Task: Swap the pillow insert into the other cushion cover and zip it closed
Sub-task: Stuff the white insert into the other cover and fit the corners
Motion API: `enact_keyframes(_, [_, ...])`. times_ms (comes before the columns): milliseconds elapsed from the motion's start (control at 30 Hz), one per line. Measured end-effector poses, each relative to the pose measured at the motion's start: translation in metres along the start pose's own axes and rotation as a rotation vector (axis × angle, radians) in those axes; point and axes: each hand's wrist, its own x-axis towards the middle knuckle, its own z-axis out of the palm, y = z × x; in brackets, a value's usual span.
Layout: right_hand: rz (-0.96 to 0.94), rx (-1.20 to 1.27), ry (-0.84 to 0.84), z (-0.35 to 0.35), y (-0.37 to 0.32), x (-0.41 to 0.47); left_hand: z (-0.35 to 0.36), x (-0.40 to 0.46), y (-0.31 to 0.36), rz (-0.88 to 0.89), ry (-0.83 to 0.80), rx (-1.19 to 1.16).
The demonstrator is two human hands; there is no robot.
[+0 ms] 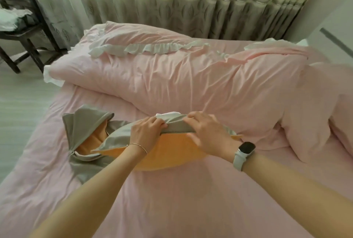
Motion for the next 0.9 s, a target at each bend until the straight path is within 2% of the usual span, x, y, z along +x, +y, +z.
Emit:
enact_keyframes(167, [0.060,-0.185,-0.106,0.059,0.011,-0.009,0.003,0.017,0.018,0.008,0.046,-0.070])
enact_keyframes(267, [0.095,-0.216,-0.060,0.075,0.021,-0.001,0.012,0.003,0.008,0.147,0.063,-0.034])
enact_keyframes(333, [0.109,-0.203,-0.025,0.084,0.025,0.004,0.022,-0.006,0.000,0.203,-0.052,0.060])
enact_keyframes(467, [0.054,-0.203,-0.014,0.110,0.036,0.022,0.043,-0.005,-0.004,0.078,-0.286,0.098])
enact_keyframes(633, [-0.102,-0.208,-0.048,0.157,0.056,0.025,0.081,-0.016,-0.012,0.032,-0.512,0.077])
enact_keyframes(767, [-0.203,-0.164,0.016,0.217,0.054,0.000,0.125,-0.055,-0.018,0.093,-0.374,0.055])
enact_keyframes(900, [-0.251,-0.020,0.160,0.267,0.037,-0.034,0.163,-0.116,-0.011,0.146,-0.171,-0.103])
